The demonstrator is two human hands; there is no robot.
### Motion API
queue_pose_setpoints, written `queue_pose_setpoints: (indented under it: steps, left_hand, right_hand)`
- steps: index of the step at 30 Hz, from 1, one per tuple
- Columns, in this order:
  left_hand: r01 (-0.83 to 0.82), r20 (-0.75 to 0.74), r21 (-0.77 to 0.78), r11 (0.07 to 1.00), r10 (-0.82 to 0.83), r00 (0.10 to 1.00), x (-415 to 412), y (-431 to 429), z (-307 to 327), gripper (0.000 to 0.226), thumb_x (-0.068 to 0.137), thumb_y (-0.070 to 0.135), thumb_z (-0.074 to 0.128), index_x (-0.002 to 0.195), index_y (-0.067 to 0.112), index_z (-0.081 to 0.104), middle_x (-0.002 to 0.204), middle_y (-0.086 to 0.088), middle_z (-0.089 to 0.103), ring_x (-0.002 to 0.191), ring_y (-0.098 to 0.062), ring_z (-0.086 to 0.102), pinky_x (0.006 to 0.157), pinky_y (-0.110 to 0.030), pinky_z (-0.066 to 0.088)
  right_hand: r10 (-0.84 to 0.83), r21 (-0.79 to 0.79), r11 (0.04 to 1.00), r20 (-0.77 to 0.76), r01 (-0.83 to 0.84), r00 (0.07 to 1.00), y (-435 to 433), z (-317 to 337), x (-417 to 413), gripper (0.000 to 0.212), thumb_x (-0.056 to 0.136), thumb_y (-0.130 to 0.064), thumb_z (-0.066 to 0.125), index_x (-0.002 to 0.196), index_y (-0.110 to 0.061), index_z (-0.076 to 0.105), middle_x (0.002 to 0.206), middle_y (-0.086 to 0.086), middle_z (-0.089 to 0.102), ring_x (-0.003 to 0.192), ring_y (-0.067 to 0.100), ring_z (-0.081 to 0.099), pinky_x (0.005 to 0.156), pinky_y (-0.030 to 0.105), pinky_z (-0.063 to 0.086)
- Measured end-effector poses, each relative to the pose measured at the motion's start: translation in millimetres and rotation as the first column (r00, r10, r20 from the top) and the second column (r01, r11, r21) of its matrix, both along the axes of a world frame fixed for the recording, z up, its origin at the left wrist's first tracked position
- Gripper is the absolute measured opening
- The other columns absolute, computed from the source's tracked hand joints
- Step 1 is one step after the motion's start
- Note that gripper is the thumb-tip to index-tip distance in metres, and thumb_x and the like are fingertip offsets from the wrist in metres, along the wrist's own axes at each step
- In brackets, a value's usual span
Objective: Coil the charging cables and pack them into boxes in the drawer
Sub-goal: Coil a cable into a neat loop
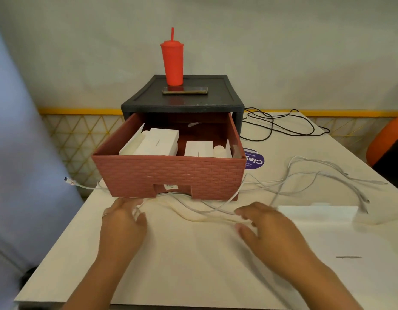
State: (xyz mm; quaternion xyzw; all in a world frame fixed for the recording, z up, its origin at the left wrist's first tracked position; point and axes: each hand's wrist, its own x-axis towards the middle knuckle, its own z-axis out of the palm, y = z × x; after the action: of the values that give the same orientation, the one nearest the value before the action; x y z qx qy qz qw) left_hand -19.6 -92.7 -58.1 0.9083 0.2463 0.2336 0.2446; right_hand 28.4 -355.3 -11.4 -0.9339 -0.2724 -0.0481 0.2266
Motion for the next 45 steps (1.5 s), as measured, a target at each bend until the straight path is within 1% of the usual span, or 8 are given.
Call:
queue_pose_setpoints:
  steps: [9,23,26,29,30,37,41,45]
  left_hand:
    - [0.018,-0.148,-0.007,1.000,-0.019,0.989,5.0,18.3,-10.8,0.033,0.085,0.010,0.051,0.056,0.026,0.046,0.061,-0.002,0.054,0.066,-0.027,0.052,0.058,-0.030,0.033]
    - [0.207,0.213,-0.465,0.861,-0.118,0.970,-7.1,0.1,36.0,0.032,0.091,0.028,0.054,0.067,0.007,0.060,0.064,-0.005,0.049,0.062,-0.013,0.045,0.058,-0.018,0.036]
    - [0.309,0.335,-0.678,0.667,-0.095,0.938,-6.2,-1.2,44.1,0.040,0.086,0.036,0.054,0.054,0.012,0.048,0.051,0.004,0.039,0.056,-0.013,0.043,0.060,-0.021,0.045]
    - [0.598,0.612,-0.791,-0.128,-0.189,0.768,-4.2,1.0,51.0,0.039,0.091,0.042,0.046,0.065,0.013,0.056,0.052,0.003,0.033,0.048,-0.011,0.033,0.067,-0.025,0.044]
    - [0.651,0.698,-0.712,-0.263,-0.164,0.697,-4.4,-1.2,51.9,0.045,0.098,0.042,0.033,0.081,0.009,0.057,0.060,0.000,0.035,0.055,-0.013,0.033,0.075,-0.026,0.041]
    - [0.694,0.704,-0.657,-0.296,0.089,0.704,-6.5,-18.8,72.6,0.044,0.104,0.024,0.021,0.124,-0.001,0.051,0.076,-0.013,0.055,0.073,-0.023,0.051,0.099,-0.028,0.034]
    - [0.769,0.757,-0.490,-0.411,0.236,0.609,10.8,-52.5,80.6,0.027,0.061,0.008,0.077,0.088,0.013,0.074,0.068,0.005,0.063,0.066,-0.008,0.064,0.084,-0.034,0.054]
    - [0.767,0.702,-0.553,-0.325,0.315,0.639,15.2,-80.8,88.3,0.012,0.066,0.012,0.063,0.070,0.017,0.073,0.086,0.003,0.073,0.081,-0.010,0.071,0.074,-0.032,0.058]
  right_hand:
    - [-0.010,-0.322,0.947,-0.101,-0.023,0.995,41.0,-29.5,21.3,0.029,0.091,-0.012,0.043,0.118,-0.016,0.053,0.108,0.006,0.053,0.102,0.026,0.055,0.080,0.032,0.044]
    - [-0.116,0.116,0.989,0.211,0.094,0.971,-2.2,19.3,35.9,0.010,0.087,-0.018,0.060,0.094,-0.018,0.068,0.088,0.000,0.058,0.079,0.022,0.058,0.065,0.026,0.037]
    - [-0.203,0.221,0.965,0.271,0.144,0.941,-19.1,29.5,43.4,0.006,0.083,-0.013,0.066,0.087,-0.014,0.070,0.079,-0.003,0.054,0.069,0.020,0.051,0.062,0.026,0.035]
    - [-0.220,0.263,0.956,0.349,0.130,0.911,-32.4,40.4,45.9,0.006,0.083,-0.010,0.065,0.086,-0.012,0.070,0.083,0.004,0.063,0.069,0.017,0.050,0.061,0.026,0.035]
    - [-0.209,0.263,0.958,0.378,0.112,0.902,-34.5,42.0,45.8,0.005,0.083,-0.009,0.066,0.085,-0.011,0.070,0.084,0.006,0.065,0.068,0.018,0.051,0.060,0.026,0.037]
    - [0.058,0.054,0.994,0.452,-0.092,0.890,-35.8,25.8,27.8,0.016,0.068,-0.002,0.068,0.070,-0.017,0.067,0.067,0.000,0.060,0.055,0.022,0.057,0.042,0.027,0.044]
    - [0.193,-0.076,0.981,0.415,-0.178,0.889,-33.0,10.4,10.8,0.017,0.060,-0.009,0.065,0.065,-0.026,0.065,0.060,-0.010,0.057,0.051,0.016,0.050,0.036,0.026,0.039]
    - [0.278,-0.171,0.959,0.417,-0.225,0.866,-30.2,1.7,0.1,0.031,0.053,-0.004,0.078,0.061,-0.030,0.063,0.057,-0.012,0.050,0.056,0.009,0.030,0.038,0.017,0.026]
